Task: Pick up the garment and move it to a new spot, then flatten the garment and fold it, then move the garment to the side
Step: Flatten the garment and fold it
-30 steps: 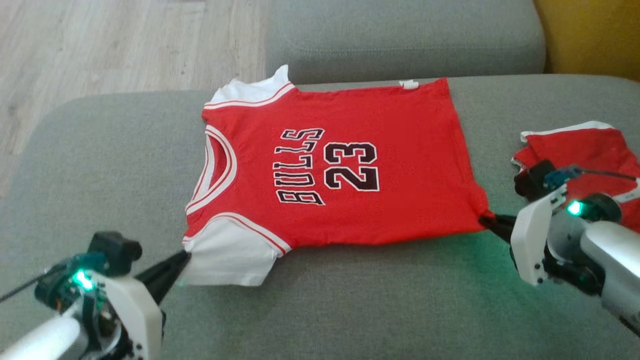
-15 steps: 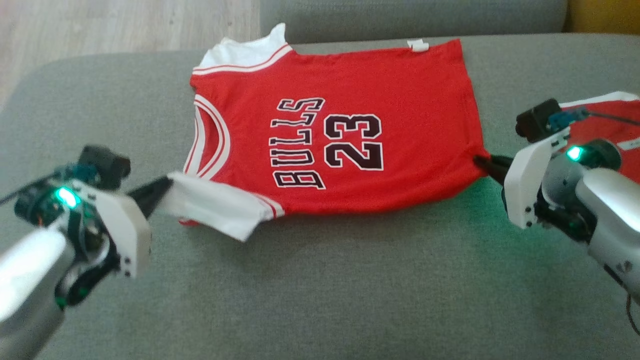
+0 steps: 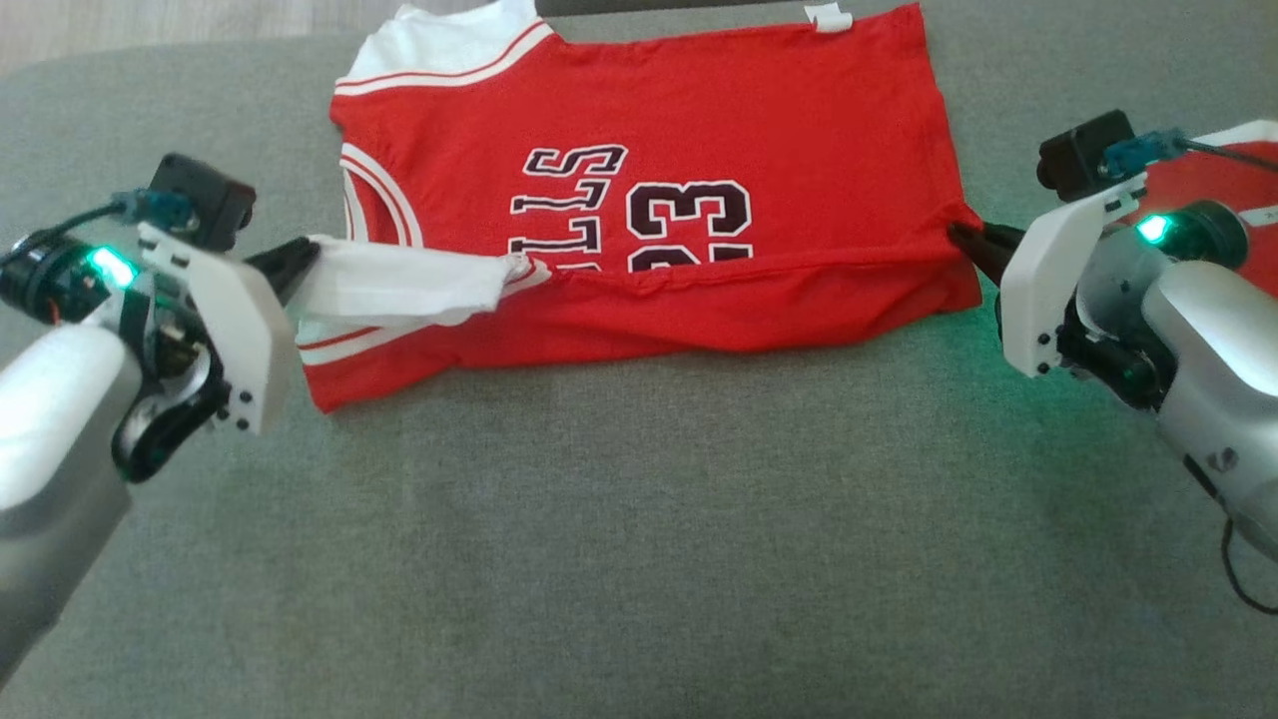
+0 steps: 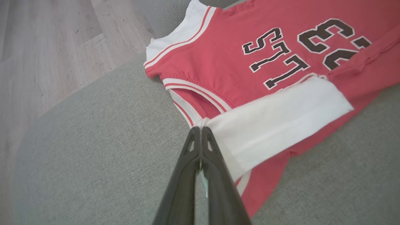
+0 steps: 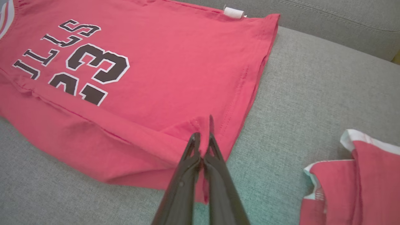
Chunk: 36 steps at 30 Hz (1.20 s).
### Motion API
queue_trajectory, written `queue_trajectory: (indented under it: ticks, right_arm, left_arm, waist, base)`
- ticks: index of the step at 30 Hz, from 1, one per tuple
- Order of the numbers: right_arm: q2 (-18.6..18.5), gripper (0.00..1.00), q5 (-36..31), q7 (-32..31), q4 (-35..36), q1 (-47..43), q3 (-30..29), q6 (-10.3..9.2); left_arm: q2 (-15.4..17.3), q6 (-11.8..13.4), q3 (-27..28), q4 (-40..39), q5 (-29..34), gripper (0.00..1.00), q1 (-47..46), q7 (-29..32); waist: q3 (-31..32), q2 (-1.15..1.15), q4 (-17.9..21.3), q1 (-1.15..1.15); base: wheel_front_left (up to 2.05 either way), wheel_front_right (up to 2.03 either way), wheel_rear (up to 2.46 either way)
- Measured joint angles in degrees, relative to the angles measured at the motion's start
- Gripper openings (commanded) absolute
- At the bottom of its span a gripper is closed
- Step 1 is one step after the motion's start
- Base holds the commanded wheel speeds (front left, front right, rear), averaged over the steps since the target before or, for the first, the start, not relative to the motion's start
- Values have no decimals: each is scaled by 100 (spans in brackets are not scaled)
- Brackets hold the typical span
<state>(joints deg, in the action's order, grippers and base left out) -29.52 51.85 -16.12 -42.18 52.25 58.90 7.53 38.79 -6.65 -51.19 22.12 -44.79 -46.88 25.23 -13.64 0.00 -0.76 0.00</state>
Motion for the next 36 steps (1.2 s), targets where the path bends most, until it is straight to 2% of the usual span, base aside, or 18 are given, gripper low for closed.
queue_trajectory:
  ticks: [7,8,9,10,13,16,19,21,22,24,28,32,36]
  right_arm:
    - [66,0,-51,109,-151,191,62,0]
    - [86,0,-51,156,-190,233,62,0]
    - [111,24,-54,267,-241,271,41,0]
    - [143,98,-69,383,-308,316,2,0]
    - [268,100,-94,731,-571,469,-199,0]
    - [390,100,-90,1235,-767,524,-485,0]
    - [544,100,-10,1841,-871,522,-775,0]
    - [677,100,101,2180,-855,502,-953,0]
    - [771,100,267,2538,-756,419,-1154,0]
    - [797,100,309,2873,-713,313,-1392,0]
    - [802,100,85,3034,-501,-16,-2280,0]
    - [1048,100,-1061,3062,311,-755,-3457,0]
    - [1731,100,-2217,3075,1158,-2062,-4637,0]
  left_arm:
    - [-237,-48,-204,621,153,0,-468,-26]
    - [-296,-48,-208,724,201,8,-534,-131]
    - [-367,-38,-197,831,242,99,-600,-277]
    - [-452,-10,-154,939,268,100,-660,-471]
    - [-783,277,137,1237,334,100,-862,-1354]
    - [-1174,654,672,1523,223,100,-1009,-2471]
    - [-1402,800,1027,1727,85,100,-1013,-3451]
    - [-1508,848,1154,1762,83,100,-931,-3819]
    - [-1602,925,1293,1647,120,100,-755,-3951]
    - [-1639,1015,1403,1339,374,100,-480,-3968]
    - [-1849,1418,2212,174,933,100,378,-3995]
    - [-2107,1575,2664,-564,1455,100,1508,-3999]
    - [-2462,1578,2992,-881,1745,100,2518,-3998]
  waist:
    - [-179,0,37,0]
    - [-207,0,40,0]
    - [-233,0,42,0]
    - [-257,0,46,0]
    - [-298,0,64,1]
    - [-250,0,63,0]
    - [-143,0,62,0]
    - [-38,0,60,0]
    - [81,0,51,-1]
    - [215,0,36,0]
    - [469,0,-9,-2]
    - [665,0,-15,-2]
    - [794,0,-17,-2]
  base:
    - [0,0,0]
    - [0,0,0]
    - [0,0,0]
    - [0,0,0]
    - [0,0,0]
    - [0,0,0]
    - [0,0,0]
    - [0,0,0]
    - [0,0,0]
    - [0,0,0]
    - [0,0,0]
    - [0,0,0]
    - [0,0,0]
